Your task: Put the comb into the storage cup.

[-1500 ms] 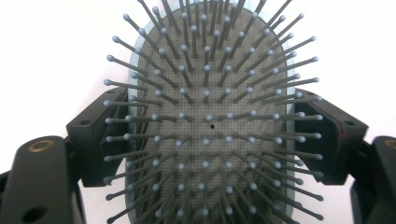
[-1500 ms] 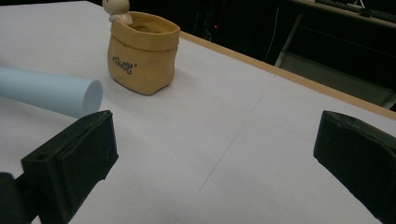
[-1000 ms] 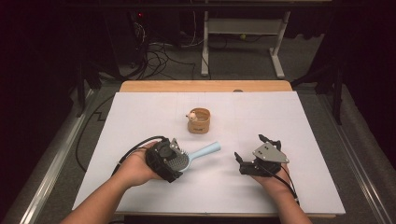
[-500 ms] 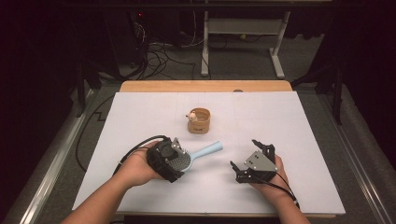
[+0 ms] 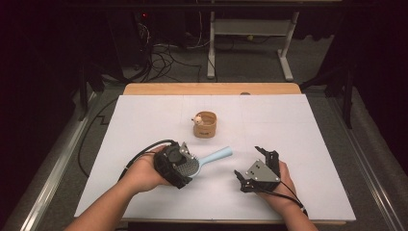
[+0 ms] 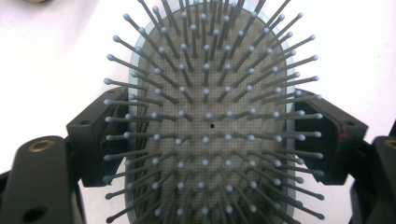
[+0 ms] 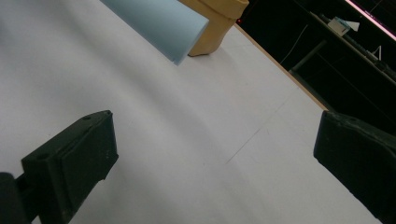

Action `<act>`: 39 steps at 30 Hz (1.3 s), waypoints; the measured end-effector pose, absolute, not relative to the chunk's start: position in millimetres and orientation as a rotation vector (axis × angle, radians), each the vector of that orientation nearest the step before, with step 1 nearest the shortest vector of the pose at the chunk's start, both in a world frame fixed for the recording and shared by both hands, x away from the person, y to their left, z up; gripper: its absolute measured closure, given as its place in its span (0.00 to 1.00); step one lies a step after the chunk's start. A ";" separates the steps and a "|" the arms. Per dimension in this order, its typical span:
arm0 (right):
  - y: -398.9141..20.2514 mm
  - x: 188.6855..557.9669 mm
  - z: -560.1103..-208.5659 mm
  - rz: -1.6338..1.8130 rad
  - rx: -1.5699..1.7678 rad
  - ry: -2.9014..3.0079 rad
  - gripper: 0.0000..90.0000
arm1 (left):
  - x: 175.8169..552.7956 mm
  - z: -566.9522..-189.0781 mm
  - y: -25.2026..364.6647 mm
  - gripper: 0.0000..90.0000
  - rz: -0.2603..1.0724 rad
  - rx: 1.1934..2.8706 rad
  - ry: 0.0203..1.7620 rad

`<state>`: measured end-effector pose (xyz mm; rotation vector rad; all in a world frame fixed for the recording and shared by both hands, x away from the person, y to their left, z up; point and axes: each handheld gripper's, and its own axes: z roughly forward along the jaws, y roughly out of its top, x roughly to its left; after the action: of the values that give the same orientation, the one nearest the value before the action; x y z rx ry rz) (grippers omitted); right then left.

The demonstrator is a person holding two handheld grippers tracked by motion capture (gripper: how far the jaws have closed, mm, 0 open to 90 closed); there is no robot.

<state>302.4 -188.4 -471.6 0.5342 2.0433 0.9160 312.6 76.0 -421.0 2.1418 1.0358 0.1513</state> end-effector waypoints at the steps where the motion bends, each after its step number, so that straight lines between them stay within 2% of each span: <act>1: -187.6 302.1 -471.8 0.912 0.527 2.044 0.00 | 312.5 -420.7 75.5 0.23 0.148 2.140 1.038; 39: -166.9 287.3 -474.8 0.714 0.291 2.034 0.02 | 311.0 -424.8 51.6 0.23 0.145 2.161 1.007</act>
<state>287.3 -166.9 -474.8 0.2906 2.0338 0.7139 311.0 51.6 -424.8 2.1605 1.0073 0.1455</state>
